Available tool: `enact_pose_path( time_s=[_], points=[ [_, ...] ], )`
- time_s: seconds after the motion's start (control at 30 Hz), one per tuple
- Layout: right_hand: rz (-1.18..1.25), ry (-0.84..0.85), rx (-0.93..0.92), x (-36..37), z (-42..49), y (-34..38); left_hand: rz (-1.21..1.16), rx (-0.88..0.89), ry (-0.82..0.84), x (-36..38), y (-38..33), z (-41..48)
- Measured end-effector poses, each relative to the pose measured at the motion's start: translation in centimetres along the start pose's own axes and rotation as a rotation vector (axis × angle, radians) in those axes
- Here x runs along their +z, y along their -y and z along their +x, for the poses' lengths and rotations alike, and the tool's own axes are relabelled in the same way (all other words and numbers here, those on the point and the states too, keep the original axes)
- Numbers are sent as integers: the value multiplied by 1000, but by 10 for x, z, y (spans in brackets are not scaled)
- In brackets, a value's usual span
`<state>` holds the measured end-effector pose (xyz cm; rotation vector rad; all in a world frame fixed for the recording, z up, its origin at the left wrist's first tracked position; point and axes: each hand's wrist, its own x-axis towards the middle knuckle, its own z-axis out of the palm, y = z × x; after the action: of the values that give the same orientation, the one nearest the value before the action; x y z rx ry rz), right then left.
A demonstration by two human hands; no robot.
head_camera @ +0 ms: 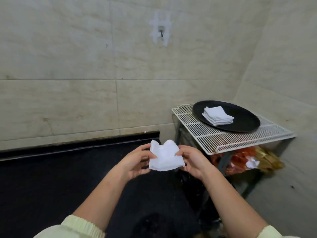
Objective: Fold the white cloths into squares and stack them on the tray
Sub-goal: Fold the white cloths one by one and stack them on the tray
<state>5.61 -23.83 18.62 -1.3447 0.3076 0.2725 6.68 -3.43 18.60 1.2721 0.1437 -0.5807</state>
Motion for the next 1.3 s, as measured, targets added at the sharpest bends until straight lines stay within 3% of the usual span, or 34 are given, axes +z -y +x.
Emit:
enact_pose_path(
  time_s=[0.57, 0.87, 1.1, 1.3],
  points=[
    [147, -189, -135, -169, 39, 115, 90, 67, 109, 179, -66, 121],
    [-1, -316, -134, -234, 112, 173, 119, 69, 147, 234, -101, 217],
    [-123, -400, -122, -268, 160, 200, 60, 71, 48, 260, -115, 274],
    [-186, -375, -131, -285, 193, 211, 65, 84, -34, 272, -115, 301]
  ],
)
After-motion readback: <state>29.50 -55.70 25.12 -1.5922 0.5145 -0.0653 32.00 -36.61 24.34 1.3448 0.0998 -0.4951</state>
